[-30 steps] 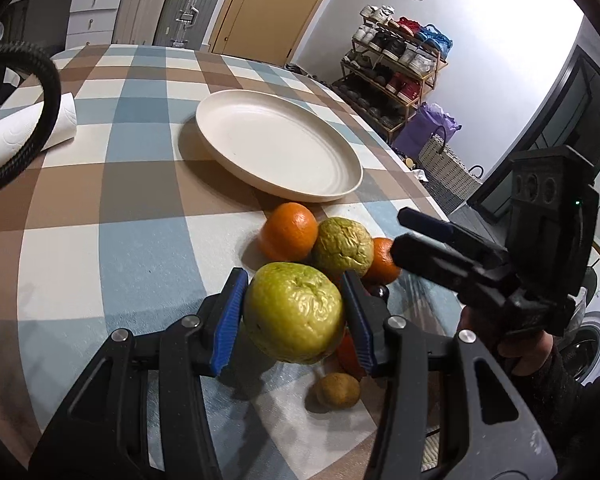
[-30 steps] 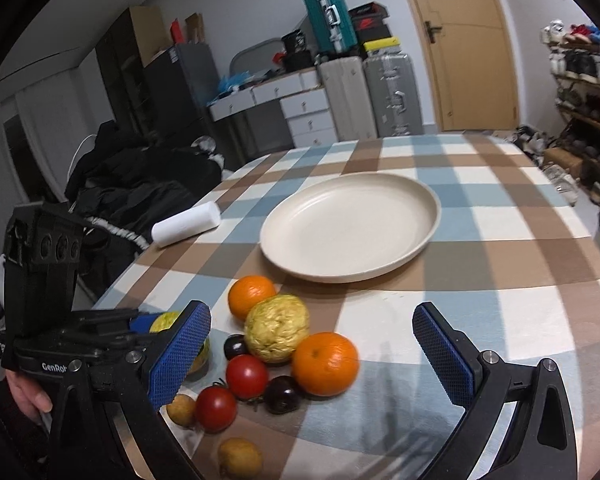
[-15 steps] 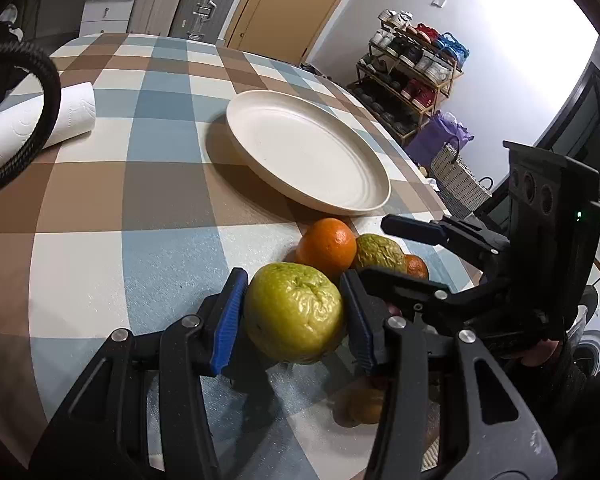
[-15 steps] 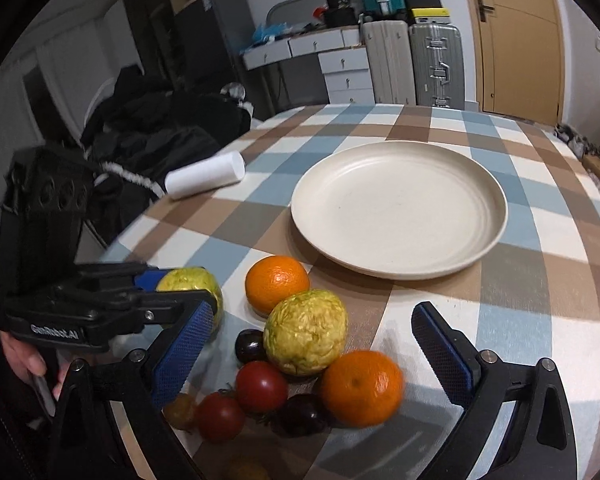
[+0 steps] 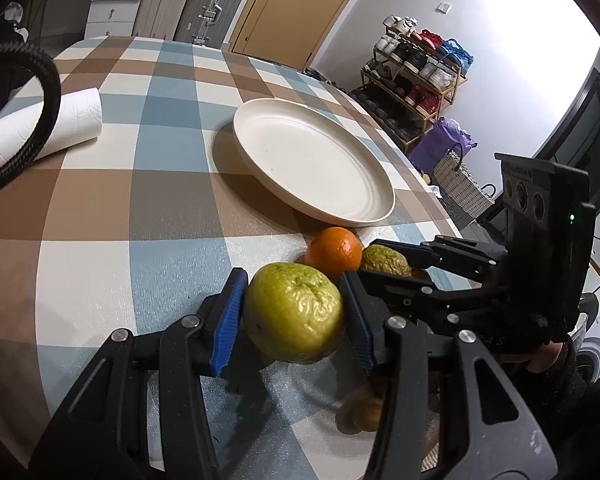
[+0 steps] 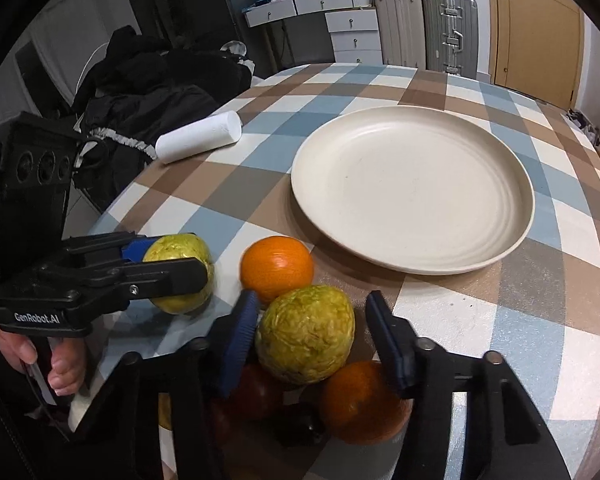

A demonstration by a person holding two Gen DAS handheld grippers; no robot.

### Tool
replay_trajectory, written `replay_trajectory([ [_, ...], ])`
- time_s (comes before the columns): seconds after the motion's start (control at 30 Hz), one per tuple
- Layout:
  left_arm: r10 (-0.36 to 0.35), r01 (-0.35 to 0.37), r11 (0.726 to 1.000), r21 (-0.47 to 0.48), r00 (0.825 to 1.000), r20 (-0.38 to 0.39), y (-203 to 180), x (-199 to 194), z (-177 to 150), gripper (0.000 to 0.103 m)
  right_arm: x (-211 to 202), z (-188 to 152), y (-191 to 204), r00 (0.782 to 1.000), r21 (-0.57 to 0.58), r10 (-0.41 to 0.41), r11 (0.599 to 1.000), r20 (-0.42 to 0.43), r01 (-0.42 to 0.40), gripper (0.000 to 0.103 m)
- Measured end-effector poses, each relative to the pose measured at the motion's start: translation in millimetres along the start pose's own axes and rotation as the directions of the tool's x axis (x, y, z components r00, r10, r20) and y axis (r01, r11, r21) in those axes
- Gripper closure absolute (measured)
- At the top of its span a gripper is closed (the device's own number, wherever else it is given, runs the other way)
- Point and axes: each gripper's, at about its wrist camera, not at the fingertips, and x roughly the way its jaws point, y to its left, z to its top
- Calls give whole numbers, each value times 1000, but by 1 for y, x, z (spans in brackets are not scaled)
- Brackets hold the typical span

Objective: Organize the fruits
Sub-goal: 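Carry both yellow fruits onto the cream plate and open both tools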

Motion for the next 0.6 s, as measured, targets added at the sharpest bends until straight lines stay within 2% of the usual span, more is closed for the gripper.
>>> replay_trajectory([
  [0.23, 7, -7, 1000, 6, 1000, 7, -2, -2, 2, 58, -2, -1, 2, 1000, -7, -12, 1000, 11, 12, 56],
  [0.6, 4, -5, 1000, 23, 999, 36, -12, -7, 12, 58, -19, -5, -5, 994, 35, 22, 999, 103, -25, 57],
])
